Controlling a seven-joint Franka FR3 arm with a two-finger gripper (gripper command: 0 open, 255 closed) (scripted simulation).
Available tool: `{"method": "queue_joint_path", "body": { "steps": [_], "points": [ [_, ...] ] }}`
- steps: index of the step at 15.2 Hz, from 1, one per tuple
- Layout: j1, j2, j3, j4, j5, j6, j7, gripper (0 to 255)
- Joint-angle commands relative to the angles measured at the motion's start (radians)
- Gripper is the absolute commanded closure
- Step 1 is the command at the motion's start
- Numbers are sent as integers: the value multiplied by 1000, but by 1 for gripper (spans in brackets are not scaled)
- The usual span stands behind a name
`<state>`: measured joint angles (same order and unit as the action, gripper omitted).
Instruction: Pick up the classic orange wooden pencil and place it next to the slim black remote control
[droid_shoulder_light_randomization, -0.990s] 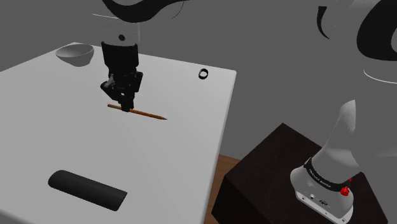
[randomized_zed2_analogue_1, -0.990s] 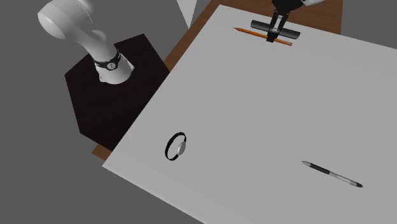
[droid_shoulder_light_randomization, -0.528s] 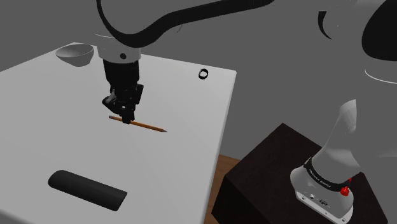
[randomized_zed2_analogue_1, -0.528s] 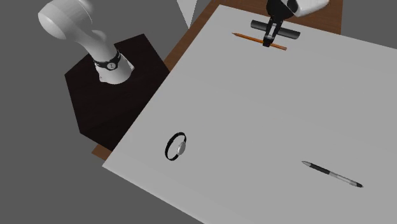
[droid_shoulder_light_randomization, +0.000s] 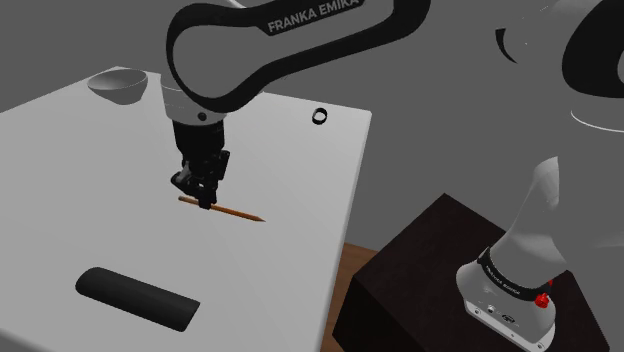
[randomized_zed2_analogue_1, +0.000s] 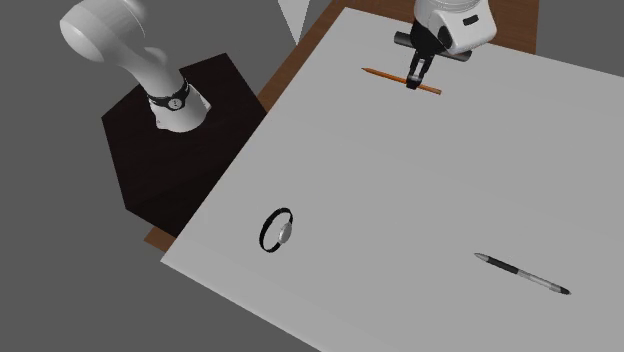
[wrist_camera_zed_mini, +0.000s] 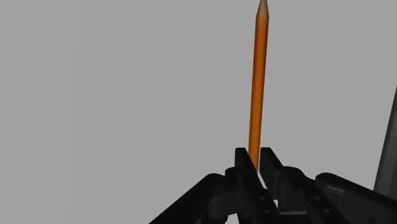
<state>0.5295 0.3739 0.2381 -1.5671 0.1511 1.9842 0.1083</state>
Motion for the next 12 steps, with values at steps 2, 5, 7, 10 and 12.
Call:
{"method": "queue_joint_path", "body": {
  "steps": [2, 5, 7, 10, 12],
  "points": [
    [0, 2, 0, -3, 0, 6, -1, 255],
    [0, 2, 0, -3, 0, 6, -1, 255],
    [0, 2, 0, -3, 0, 6, -1, 255],
    [0, 2, 0, -3, 0, 6, -1, 0],
    [0, 2, 0, -3, 0, 6, -1, 0]
  ]
}}
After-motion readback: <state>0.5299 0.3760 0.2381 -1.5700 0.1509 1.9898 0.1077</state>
